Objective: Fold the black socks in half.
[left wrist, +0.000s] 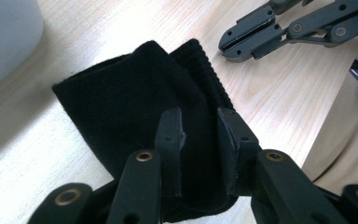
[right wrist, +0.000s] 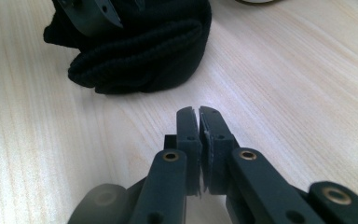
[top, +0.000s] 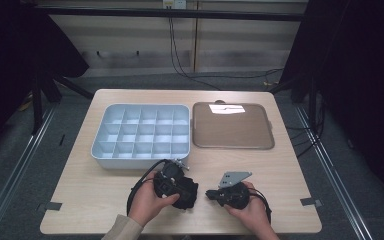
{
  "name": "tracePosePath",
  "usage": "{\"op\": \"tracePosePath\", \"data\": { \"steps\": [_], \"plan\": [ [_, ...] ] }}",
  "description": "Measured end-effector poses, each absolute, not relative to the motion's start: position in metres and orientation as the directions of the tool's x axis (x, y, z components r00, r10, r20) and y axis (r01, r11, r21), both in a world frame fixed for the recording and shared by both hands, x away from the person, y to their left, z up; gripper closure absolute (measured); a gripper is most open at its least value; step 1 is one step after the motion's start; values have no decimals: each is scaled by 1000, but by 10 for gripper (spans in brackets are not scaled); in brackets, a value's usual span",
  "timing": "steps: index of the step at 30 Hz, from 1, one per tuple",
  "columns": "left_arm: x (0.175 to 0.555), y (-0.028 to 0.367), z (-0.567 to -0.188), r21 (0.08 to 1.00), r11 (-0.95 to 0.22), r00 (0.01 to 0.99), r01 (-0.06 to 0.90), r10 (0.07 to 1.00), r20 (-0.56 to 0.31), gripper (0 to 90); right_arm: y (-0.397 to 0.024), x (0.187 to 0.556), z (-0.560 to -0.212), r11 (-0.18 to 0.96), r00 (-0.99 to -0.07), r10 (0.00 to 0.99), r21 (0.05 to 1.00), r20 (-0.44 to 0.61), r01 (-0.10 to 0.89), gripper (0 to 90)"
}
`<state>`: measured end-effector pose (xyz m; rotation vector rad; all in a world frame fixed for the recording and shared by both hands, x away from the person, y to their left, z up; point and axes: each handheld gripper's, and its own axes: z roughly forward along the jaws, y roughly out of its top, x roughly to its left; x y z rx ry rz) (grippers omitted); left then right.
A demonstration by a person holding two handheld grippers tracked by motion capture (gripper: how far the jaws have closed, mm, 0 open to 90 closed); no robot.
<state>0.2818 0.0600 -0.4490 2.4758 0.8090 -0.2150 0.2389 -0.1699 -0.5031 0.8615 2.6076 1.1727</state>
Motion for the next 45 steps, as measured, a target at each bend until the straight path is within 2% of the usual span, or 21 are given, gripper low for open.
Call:
{"op": "tracePosePath", "data": {
  "steps": [16, 18, 20, 27, 37, 41, 45],
  "plan": [
    [286, 66, -437, 443, -667, 800, 599, 514, -310, 689, -169, 239, -503, 531, -826, 556, 724, 95, 441, 877],
    [286, 66, -437, 440, -666, 798, 602, 516, -312, 711, -168, 239, -503, 531, -827, 554, 726, 94, 438, 877],
    [285, 65, -435, 443, -666, 799, 601, 512, -315, 781, -168, 239, -503, 531, -827, 555, 724, 96, 440, 878],
    [284, 60, -436, 437, -678, 806, 591, 504, -310, 843, -167, 239, -503, 532, -828, 553, 724, 95, 439, 889],
    [281, 41, -458, 415, -711, 822, 569, 480, -305, 837, -167, 238, -503, 533, -830, 550, 724, 98, 438, 900],
    [278, 36, -458, 409, -722, 830, 558, 485, -277, 824, -167, 238, -503, 531, -830, 549, 725, 100, 438, 900],
    [277, 37, -458, 416, -717, 829, 559, 480, -286, 803, -167, 238, -503, 533, -830, 549, 725, 96, 437, 900]
  ]
}}
